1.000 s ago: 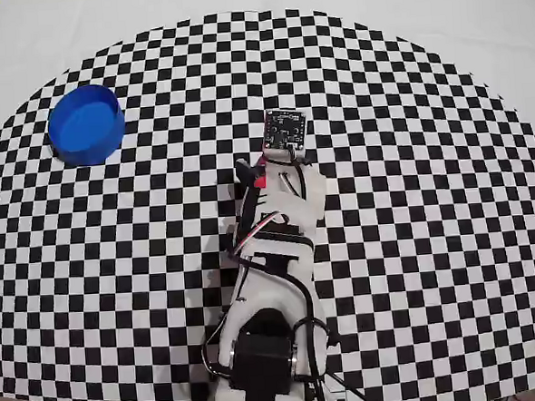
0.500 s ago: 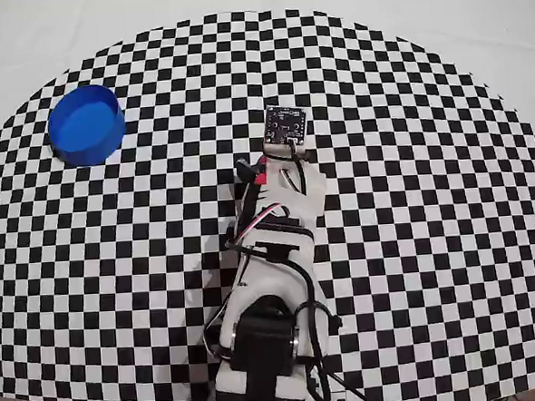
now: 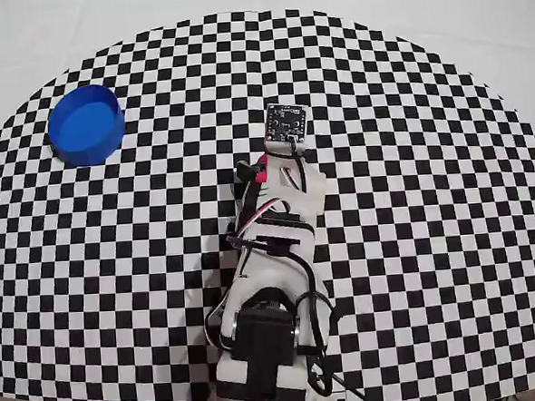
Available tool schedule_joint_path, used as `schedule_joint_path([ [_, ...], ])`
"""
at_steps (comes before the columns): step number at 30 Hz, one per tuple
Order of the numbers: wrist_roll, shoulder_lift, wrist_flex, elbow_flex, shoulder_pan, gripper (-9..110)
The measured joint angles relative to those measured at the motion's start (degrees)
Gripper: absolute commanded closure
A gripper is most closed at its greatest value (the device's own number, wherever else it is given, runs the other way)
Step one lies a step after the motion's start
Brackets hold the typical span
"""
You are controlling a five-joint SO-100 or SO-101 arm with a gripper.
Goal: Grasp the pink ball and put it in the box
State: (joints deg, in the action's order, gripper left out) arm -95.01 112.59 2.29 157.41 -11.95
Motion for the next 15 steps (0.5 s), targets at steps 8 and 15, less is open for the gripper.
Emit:
schedule_joint_path([
  [8, 0.0, -2.7, -0.1, -2.8, 0.0, 67],
  [15, 0.0, -4.0, -0.1, -3.2, 0.0, 67],
])
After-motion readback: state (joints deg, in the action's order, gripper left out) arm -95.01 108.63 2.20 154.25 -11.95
